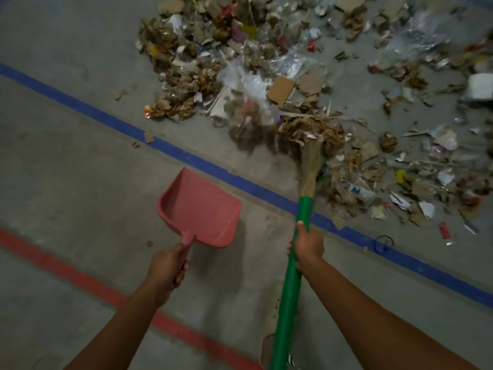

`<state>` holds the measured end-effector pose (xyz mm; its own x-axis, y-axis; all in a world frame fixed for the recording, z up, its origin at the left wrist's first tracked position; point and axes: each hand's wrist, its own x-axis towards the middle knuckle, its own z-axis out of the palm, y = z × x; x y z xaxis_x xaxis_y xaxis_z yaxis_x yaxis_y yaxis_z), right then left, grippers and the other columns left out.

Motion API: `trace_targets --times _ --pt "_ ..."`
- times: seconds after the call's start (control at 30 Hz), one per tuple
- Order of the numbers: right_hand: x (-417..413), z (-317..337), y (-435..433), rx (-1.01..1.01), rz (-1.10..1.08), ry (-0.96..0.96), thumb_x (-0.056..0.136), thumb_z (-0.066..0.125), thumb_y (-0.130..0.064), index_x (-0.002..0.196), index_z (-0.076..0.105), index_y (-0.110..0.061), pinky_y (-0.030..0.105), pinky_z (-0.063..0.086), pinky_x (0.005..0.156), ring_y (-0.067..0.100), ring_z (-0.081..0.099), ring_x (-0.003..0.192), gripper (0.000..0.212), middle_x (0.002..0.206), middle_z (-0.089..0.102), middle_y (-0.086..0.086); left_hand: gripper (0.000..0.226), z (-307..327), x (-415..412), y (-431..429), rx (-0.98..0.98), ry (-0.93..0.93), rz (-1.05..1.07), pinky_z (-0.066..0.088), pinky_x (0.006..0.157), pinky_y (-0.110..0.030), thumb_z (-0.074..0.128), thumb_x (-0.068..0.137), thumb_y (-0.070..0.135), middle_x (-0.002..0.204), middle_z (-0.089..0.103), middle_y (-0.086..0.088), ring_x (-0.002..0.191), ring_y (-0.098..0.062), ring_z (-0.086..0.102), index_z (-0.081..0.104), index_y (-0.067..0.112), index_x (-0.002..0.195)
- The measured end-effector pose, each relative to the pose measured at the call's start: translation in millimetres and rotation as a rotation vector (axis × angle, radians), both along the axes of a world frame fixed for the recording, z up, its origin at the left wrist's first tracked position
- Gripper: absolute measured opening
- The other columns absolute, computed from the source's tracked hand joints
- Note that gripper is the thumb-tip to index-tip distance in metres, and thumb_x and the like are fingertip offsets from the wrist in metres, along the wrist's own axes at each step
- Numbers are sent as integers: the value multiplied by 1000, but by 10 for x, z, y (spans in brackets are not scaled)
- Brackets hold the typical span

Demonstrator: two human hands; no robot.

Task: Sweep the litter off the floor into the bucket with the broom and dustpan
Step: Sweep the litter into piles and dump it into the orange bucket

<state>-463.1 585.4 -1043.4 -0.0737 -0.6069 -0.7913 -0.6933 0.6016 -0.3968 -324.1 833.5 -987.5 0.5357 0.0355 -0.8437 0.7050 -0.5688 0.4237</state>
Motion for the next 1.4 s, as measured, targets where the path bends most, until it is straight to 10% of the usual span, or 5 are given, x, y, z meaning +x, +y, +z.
trace_targets --times 0.27,0.53,0.83,1.1,1.4 --pt "-266 675 -450 -129 -265 -87 104 52 -32 86 60 -5 32 48 47 24 56 49 34 68 60 14 55 243 373 -571 -66 5 -139 20 41 -16 65 68 57 60 48 -16 33 -16 30 56 3 66" --pt "-109 1027 -293 -163 -160 -127 104 51 -35 93 60 -4 30 47 44 20 56 49 34 69 61 12 46 178 617 -828 -74 -50 -218 22 38 -19 59 97 38 50 49 -10 34 -14 32 54 4 67" --pt "863 958 885 -169 378 -147 89 51 -61 83 58 -25 49 58 60 27 65 59 36 68 67 4 41 119 1327 -66 -36 -33 -171 23 34 -19 55 100 32 58 52 -13 32 -15 36 56 4 70" --pt "2369 204 1888 112 924 -107 96 57 -52 104 66 -14 29 44 62 25 64 77 39 90 68 7 36 -158 2273 1414 89 63 -93 20 35 -15 51 101 28 53 49 -7 31 -12 32 53 6 72" --pt "2149 -602 1428 31 105 128 97 55 -48 97 69 -1 46 62 71 34 71 68 49 80 73 18 35 -426 2772 1473 -38 91 -139 17 35 -12 42 102 22 56 46 -11 29 -10 30 50 3 74"
